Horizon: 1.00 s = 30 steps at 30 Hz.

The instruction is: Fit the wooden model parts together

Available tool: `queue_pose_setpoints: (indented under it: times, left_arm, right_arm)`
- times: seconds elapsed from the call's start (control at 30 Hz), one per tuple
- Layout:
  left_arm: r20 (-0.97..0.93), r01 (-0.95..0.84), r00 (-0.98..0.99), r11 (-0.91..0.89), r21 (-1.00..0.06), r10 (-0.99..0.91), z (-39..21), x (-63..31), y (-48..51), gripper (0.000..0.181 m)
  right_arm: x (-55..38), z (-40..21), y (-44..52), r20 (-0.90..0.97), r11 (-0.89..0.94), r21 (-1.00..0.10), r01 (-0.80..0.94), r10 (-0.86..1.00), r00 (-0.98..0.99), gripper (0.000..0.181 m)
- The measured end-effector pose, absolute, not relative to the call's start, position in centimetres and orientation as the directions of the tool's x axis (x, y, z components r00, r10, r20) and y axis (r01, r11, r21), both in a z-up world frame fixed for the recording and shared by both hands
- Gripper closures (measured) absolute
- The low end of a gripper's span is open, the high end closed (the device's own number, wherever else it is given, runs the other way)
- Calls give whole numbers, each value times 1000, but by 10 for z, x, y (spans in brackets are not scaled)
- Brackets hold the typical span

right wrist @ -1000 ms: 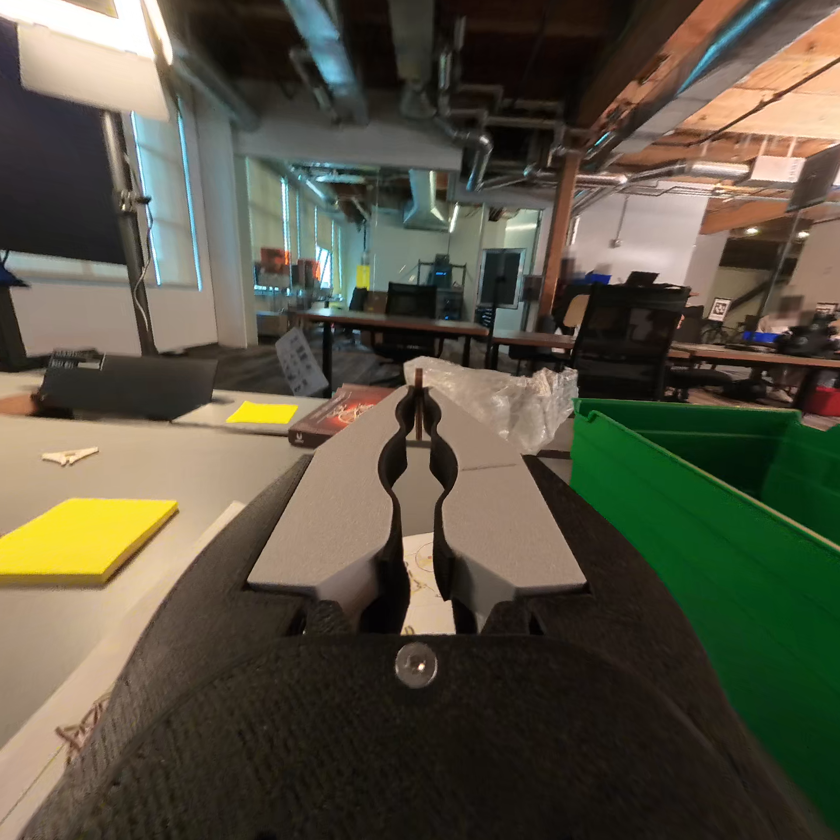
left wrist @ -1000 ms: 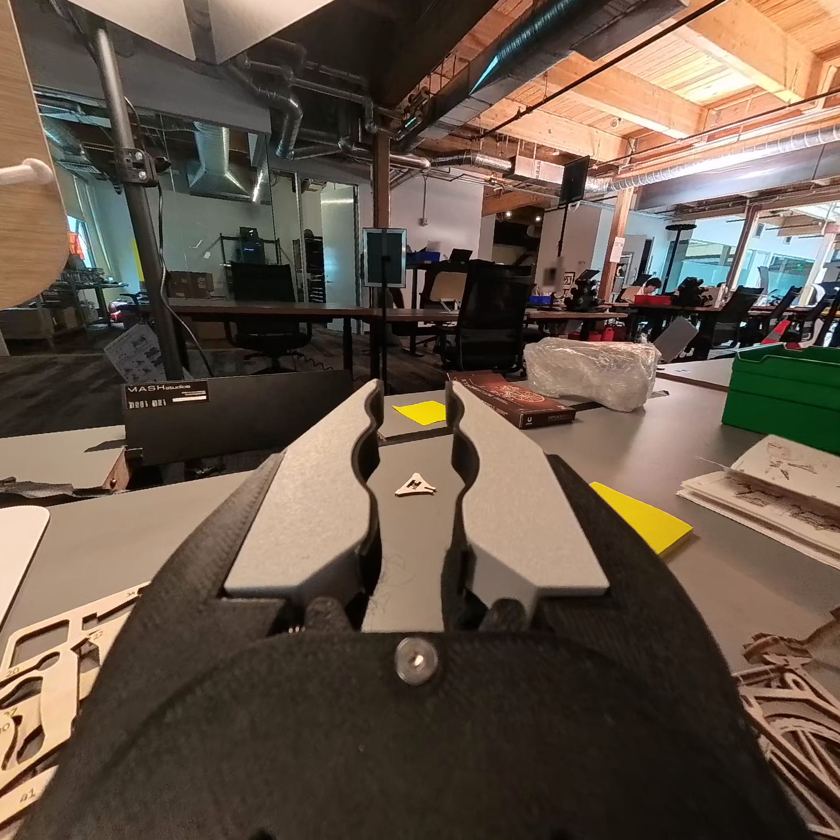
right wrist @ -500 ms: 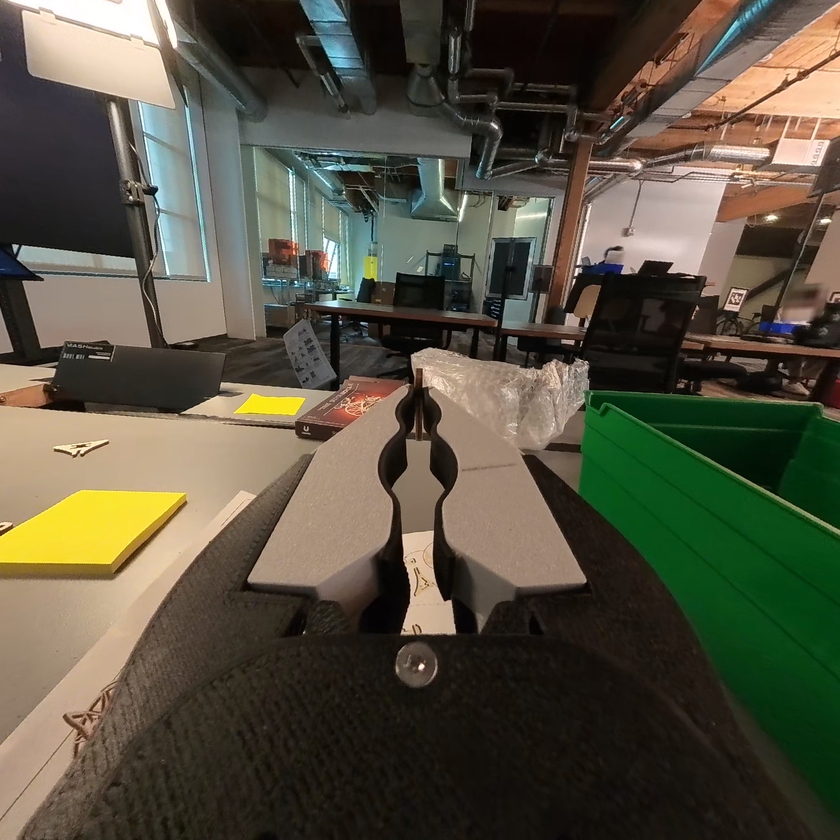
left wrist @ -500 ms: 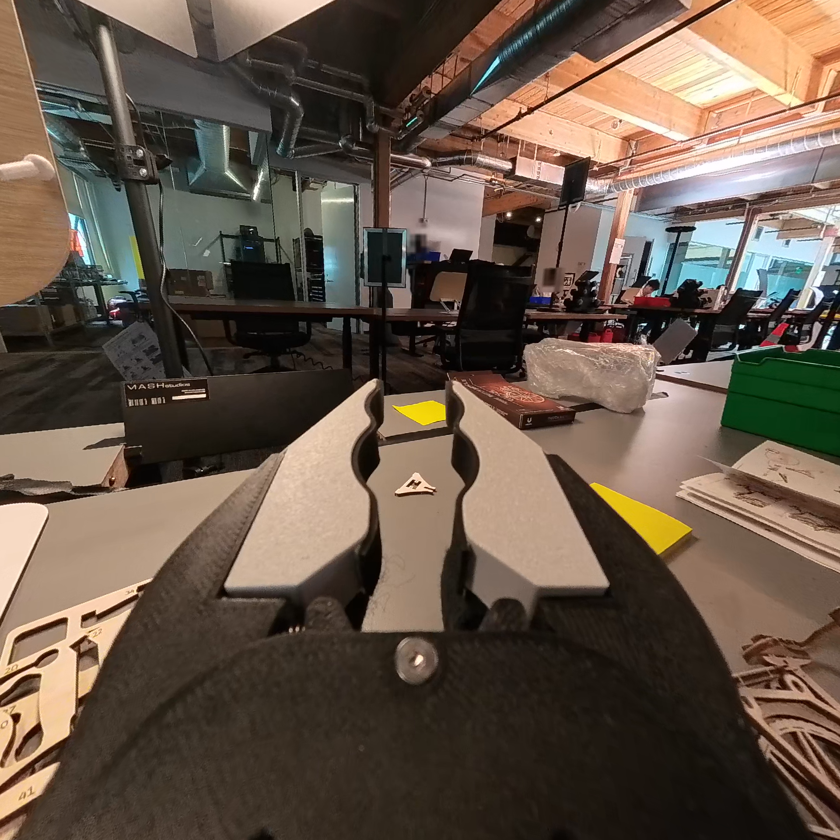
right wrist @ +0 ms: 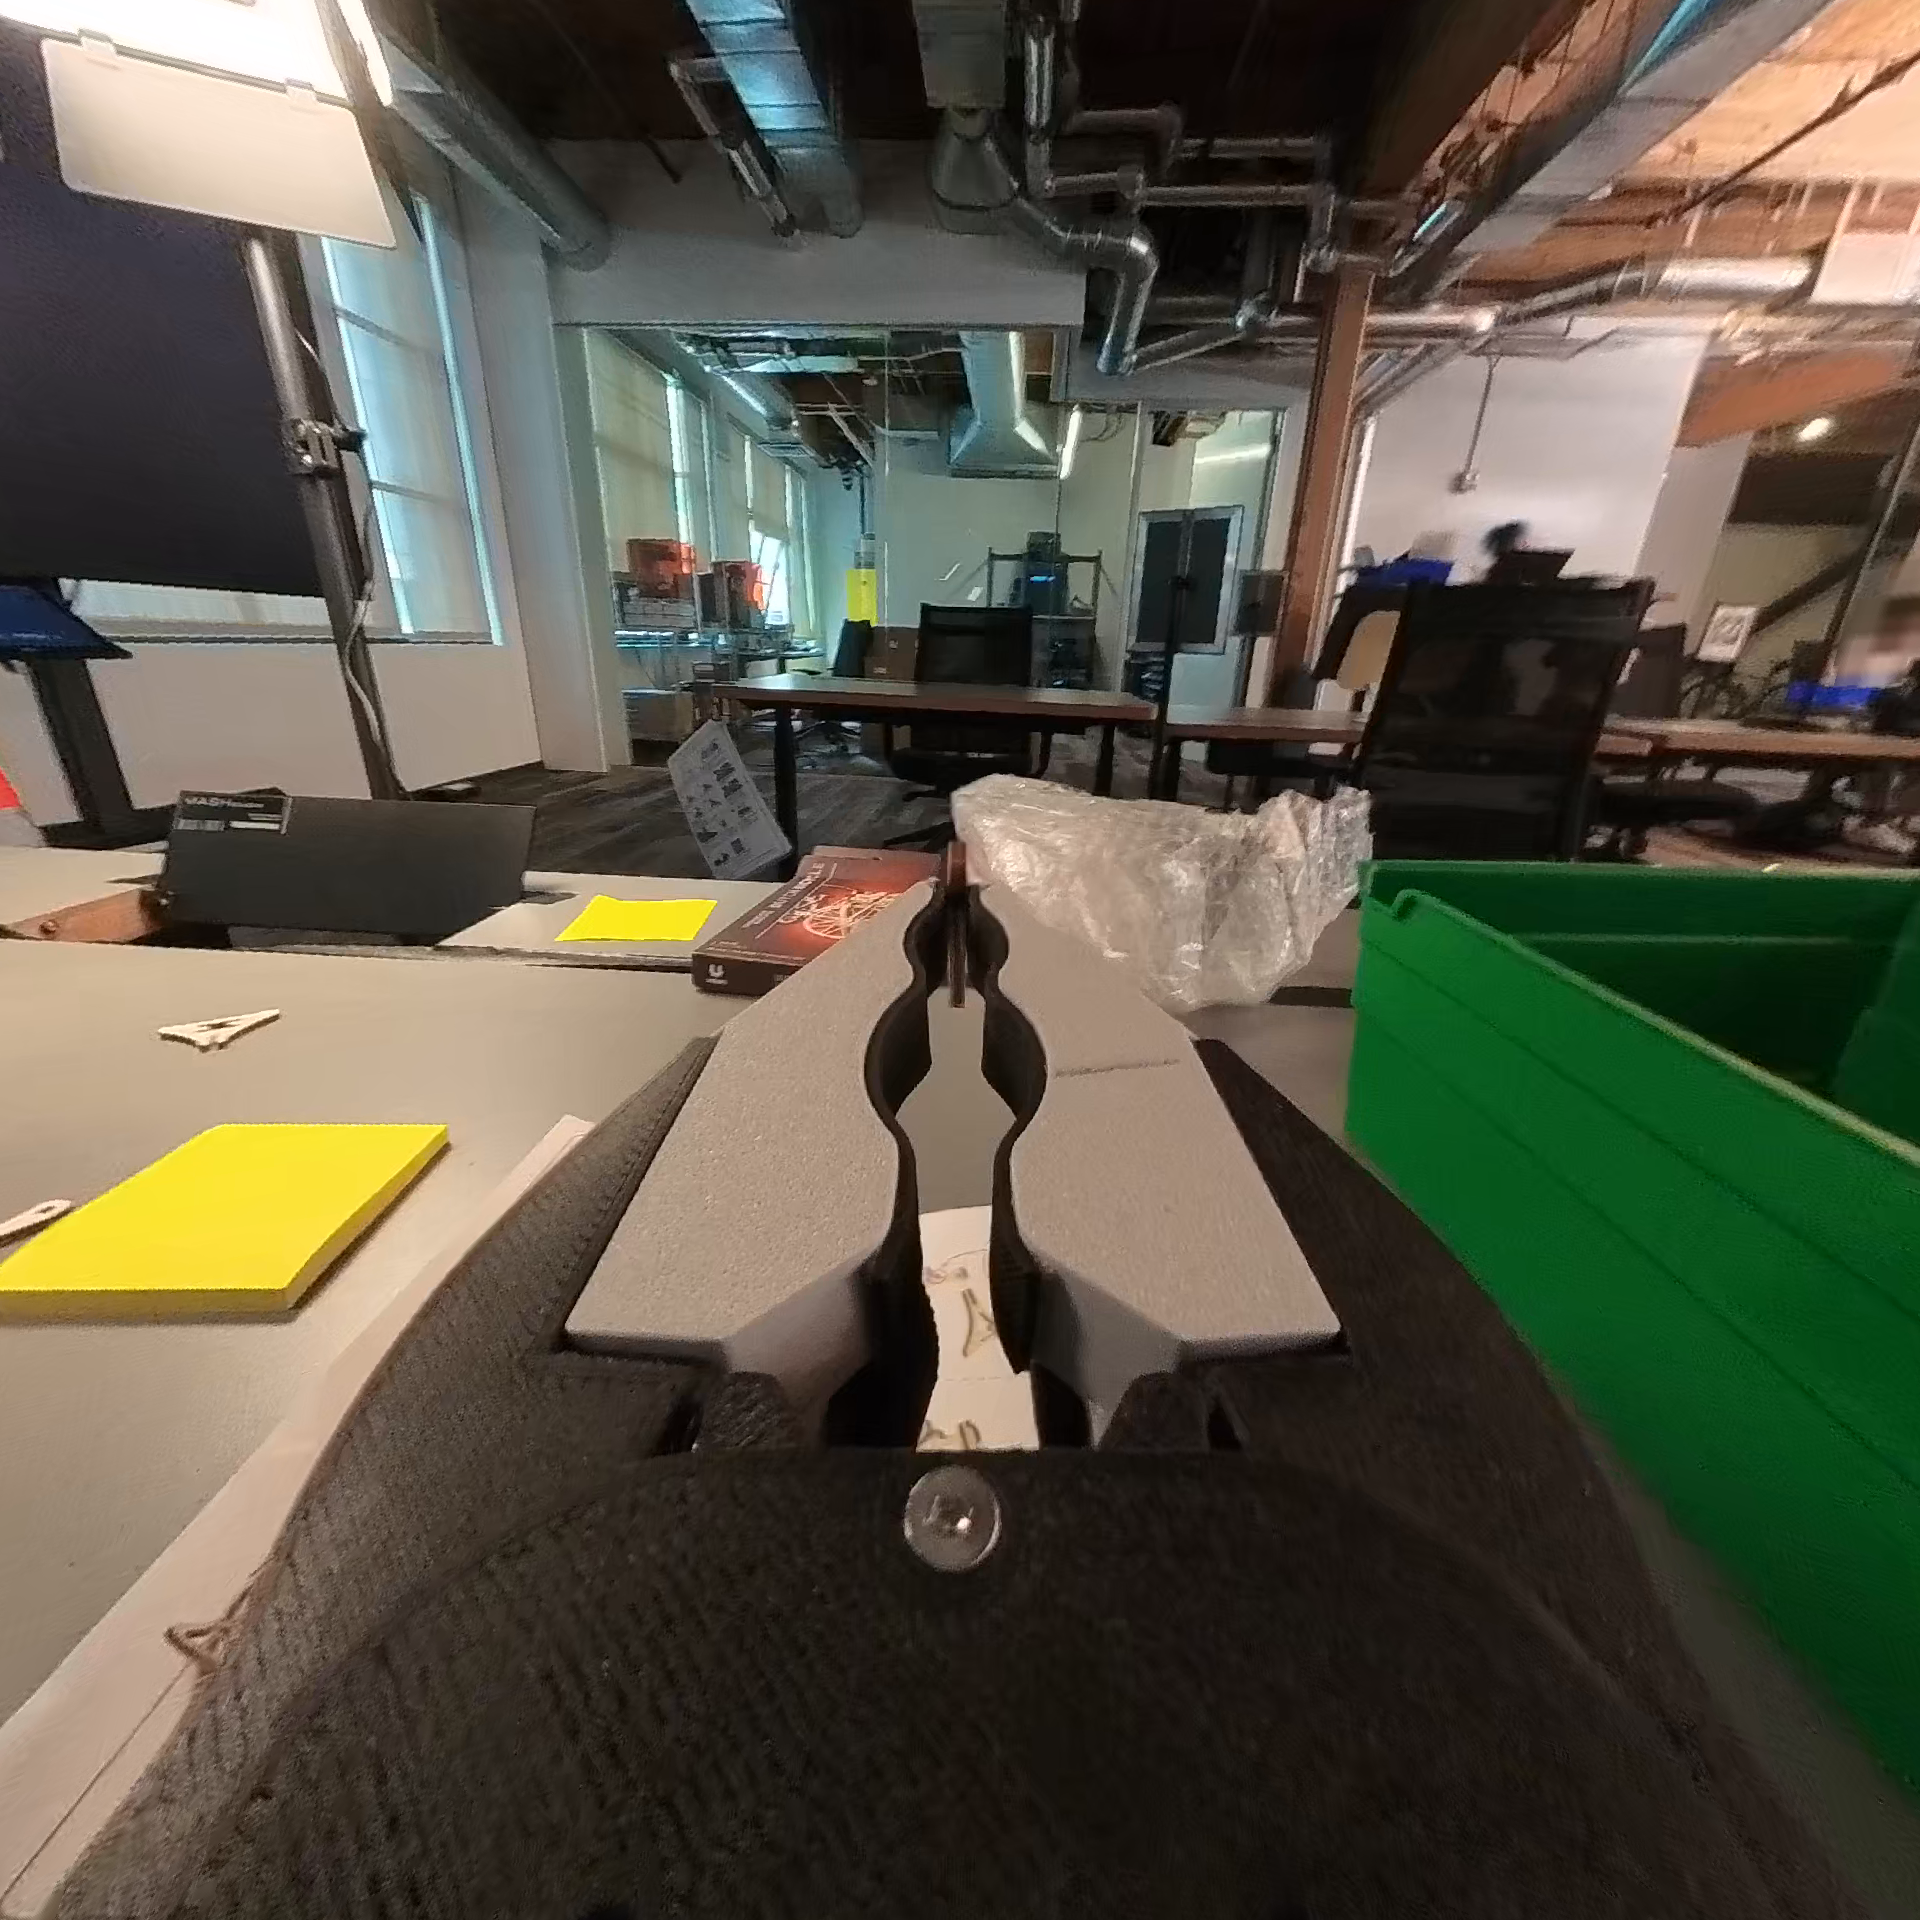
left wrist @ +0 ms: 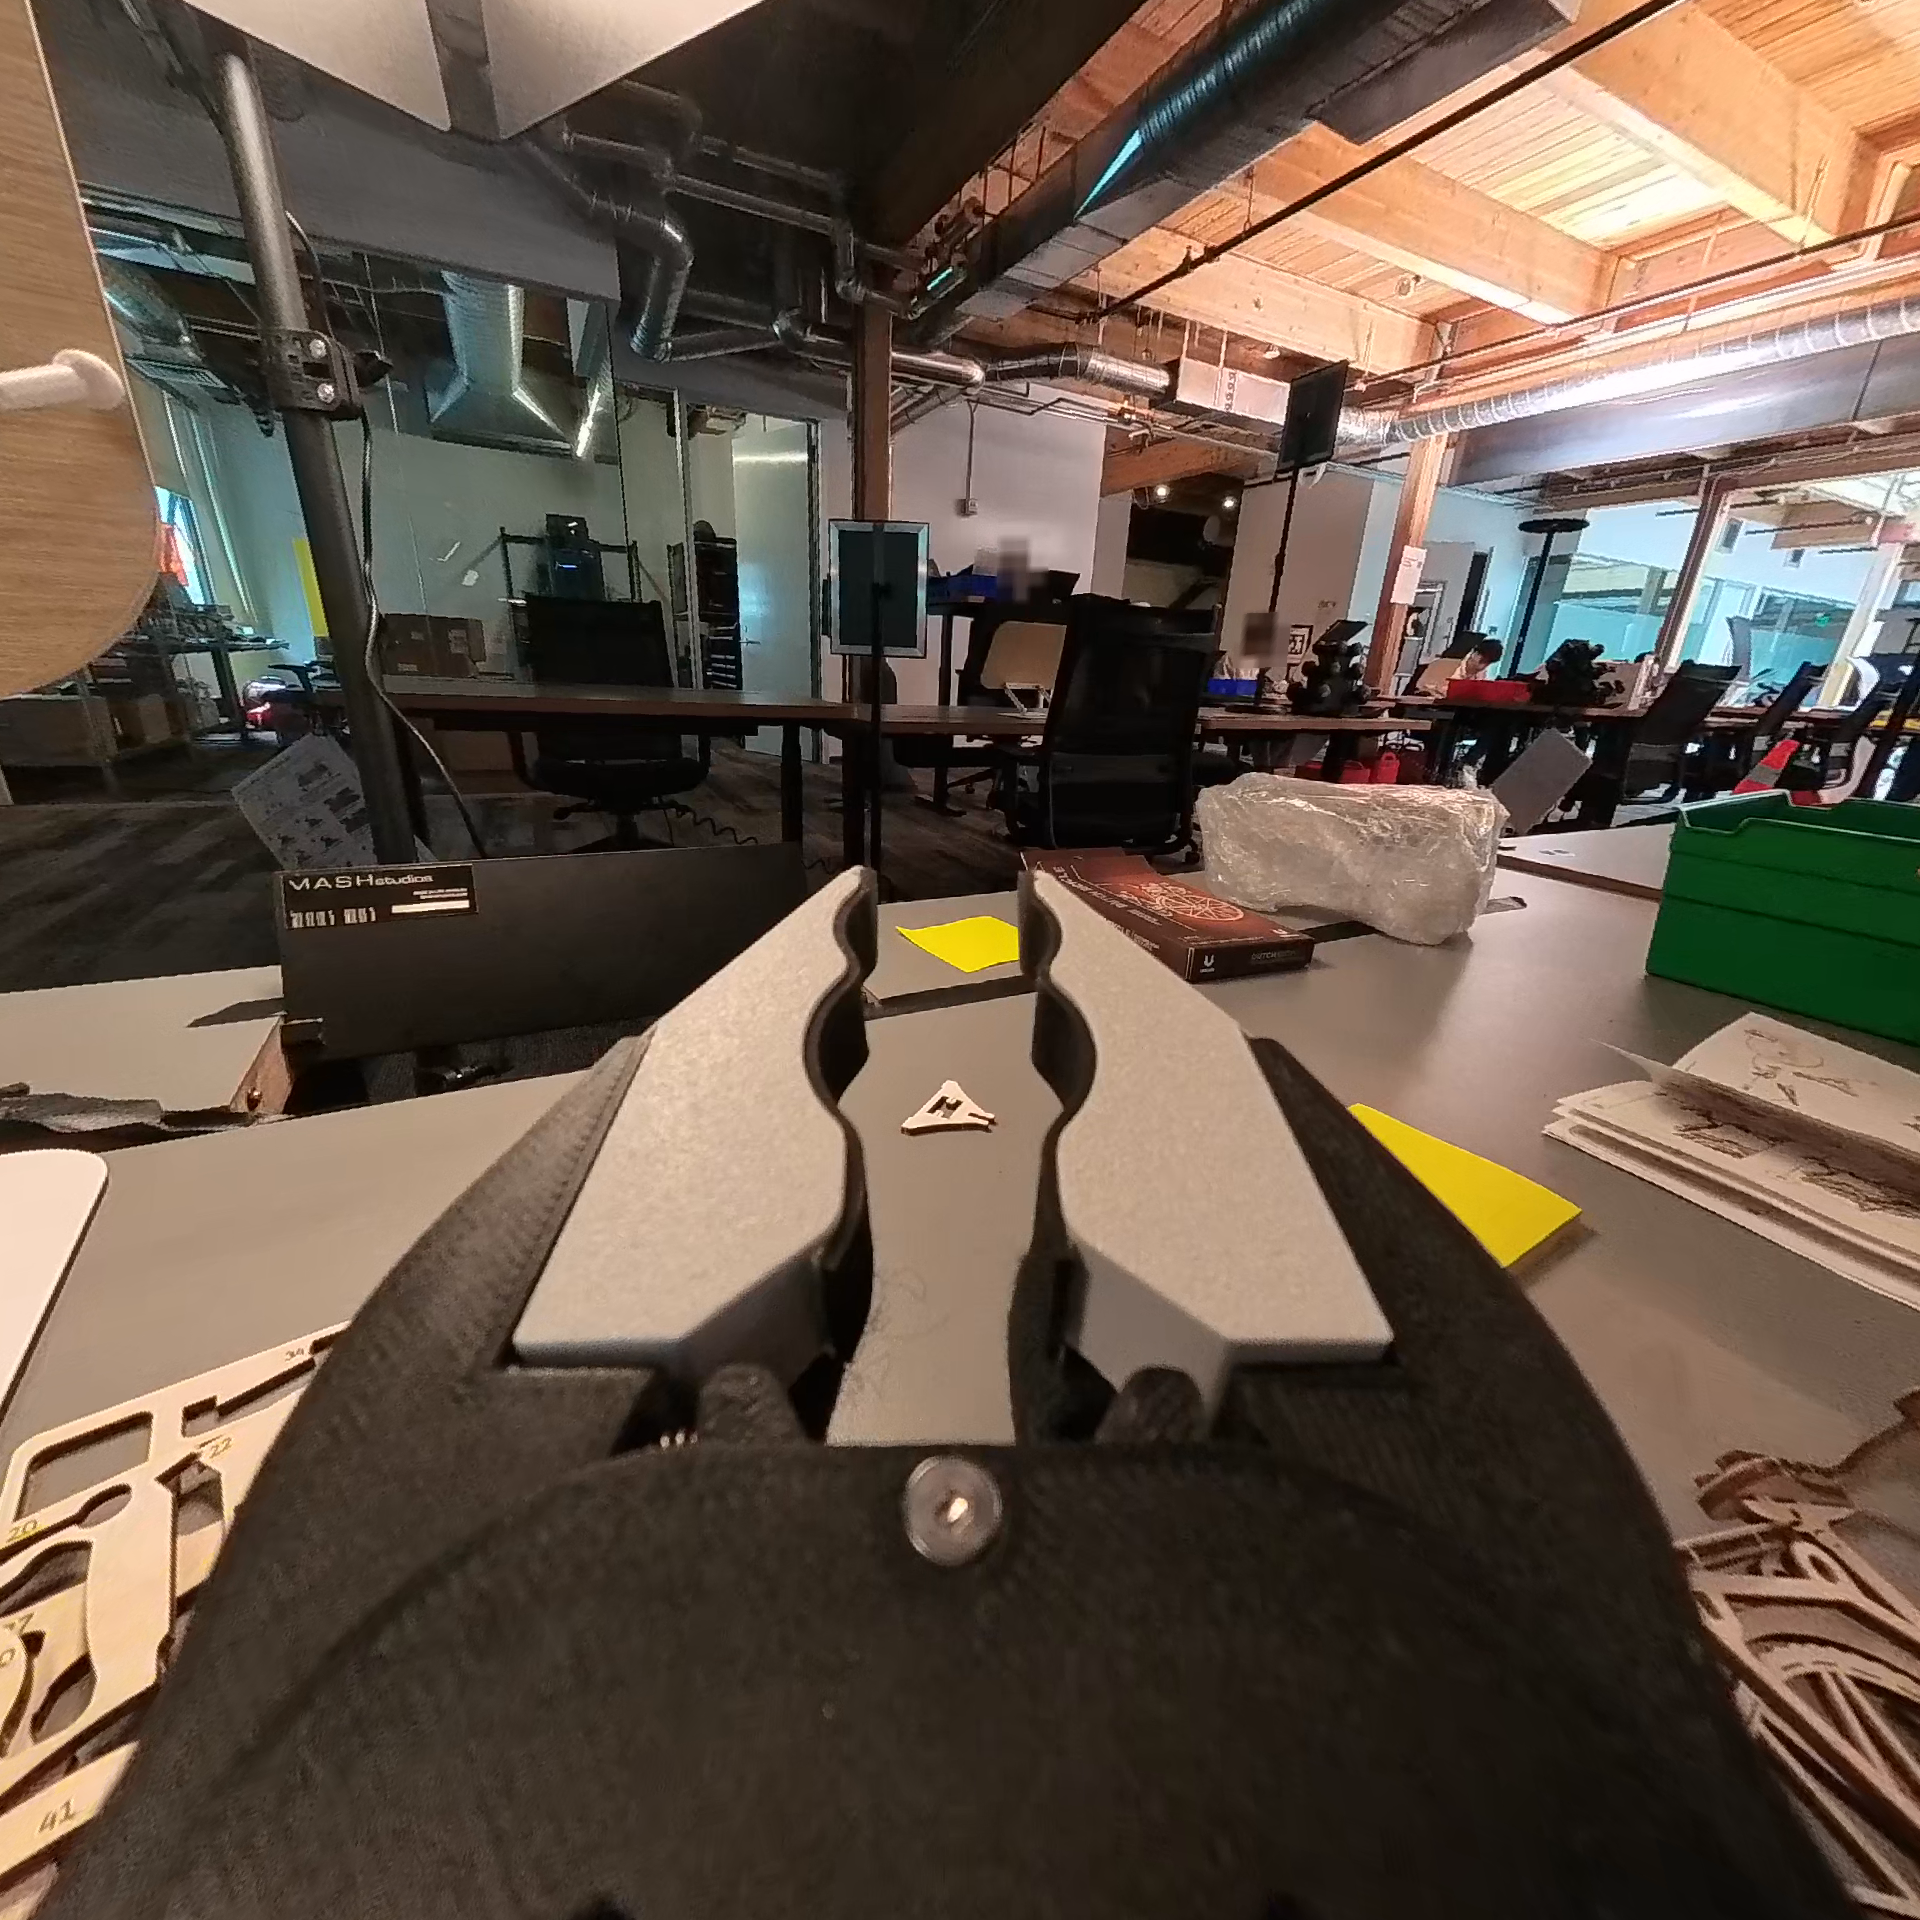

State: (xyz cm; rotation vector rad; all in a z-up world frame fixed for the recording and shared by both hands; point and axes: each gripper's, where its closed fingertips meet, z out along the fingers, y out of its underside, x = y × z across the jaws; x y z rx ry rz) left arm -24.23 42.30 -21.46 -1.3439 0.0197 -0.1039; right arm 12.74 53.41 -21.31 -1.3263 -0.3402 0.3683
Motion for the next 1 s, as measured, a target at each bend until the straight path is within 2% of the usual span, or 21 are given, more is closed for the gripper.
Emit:
queue_pose_setpoints:
  times: [1.0]
  left_arm:
    - [58,75,995,224,-972,-82,-214,-244,423,156]
  right_arm:
    - [124,-214,534,38,198,-978,-62,464,885,181]
